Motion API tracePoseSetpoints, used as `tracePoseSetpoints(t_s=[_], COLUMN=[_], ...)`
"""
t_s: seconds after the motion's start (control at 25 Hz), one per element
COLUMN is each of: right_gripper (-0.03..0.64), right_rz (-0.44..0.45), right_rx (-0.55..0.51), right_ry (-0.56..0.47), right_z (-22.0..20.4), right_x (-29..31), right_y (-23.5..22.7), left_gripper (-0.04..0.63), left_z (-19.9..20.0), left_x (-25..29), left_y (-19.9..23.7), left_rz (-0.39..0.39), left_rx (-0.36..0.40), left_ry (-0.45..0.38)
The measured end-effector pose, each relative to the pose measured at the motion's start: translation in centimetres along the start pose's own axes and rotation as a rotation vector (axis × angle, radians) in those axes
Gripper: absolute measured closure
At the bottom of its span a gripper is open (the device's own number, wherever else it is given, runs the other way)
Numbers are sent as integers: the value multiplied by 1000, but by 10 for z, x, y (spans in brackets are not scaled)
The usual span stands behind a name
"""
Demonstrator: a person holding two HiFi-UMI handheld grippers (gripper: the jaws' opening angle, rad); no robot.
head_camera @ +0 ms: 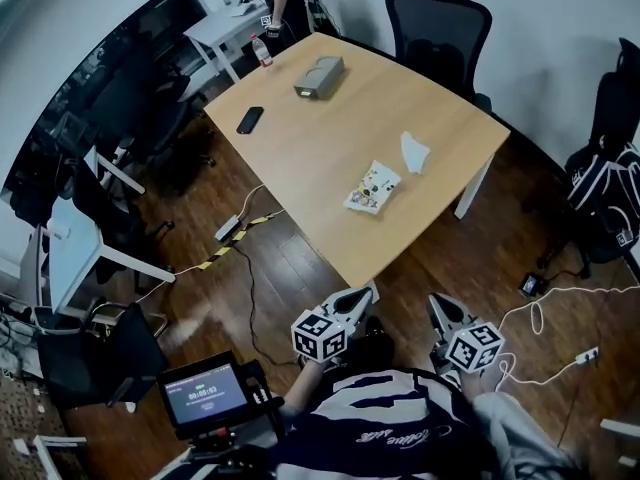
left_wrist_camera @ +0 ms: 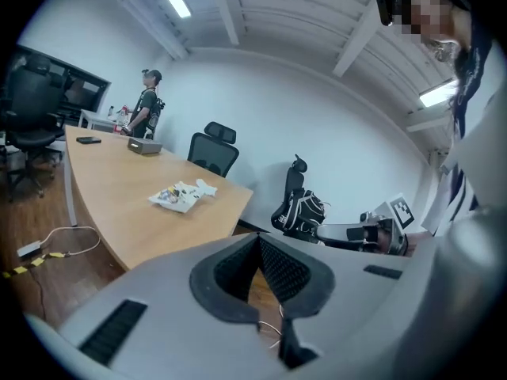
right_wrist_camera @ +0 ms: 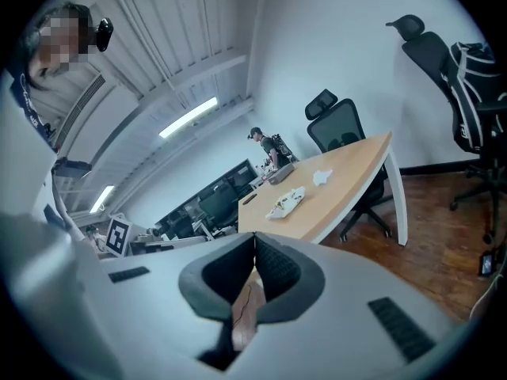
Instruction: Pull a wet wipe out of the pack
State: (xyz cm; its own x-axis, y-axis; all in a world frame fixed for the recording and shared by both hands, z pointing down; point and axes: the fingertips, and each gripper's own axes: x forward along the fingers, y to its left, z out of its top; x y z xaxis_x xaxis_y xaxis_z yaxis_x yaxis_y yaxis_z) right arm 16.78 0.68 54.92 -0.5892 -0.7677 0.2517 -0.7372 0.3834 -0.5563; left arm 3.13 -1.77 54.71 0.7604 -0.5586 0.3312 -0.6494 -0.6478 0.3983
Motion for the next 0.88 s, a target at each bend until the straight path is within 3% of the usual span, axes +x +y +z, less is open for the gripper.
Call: tracePoseSetpoints(t_s=[0.16, 0.28, 0.56, 0.88], right_gripper=[627, 627, 627, 627], right_rz=[-30, -62, -118, -56], right_rx=[-22, -14, -19, -91], right_ry=[-43, -50, 43, 183], right_z=[30, 37, 39, 57], right_x=[49, 70, 105, 170], right_y=[3, 3, -5, -10], left_gripper=[592, 592, 592, 592], left_z=[36, 41, 33, 38], left_x=[8, 14, 27, 31], left_y=[57, 86, 126, 170], left_rz=[4, -1, -19, 76], left_rx=[1, -17, -75, -157], left_ry=[-37, -34, -22, -102])
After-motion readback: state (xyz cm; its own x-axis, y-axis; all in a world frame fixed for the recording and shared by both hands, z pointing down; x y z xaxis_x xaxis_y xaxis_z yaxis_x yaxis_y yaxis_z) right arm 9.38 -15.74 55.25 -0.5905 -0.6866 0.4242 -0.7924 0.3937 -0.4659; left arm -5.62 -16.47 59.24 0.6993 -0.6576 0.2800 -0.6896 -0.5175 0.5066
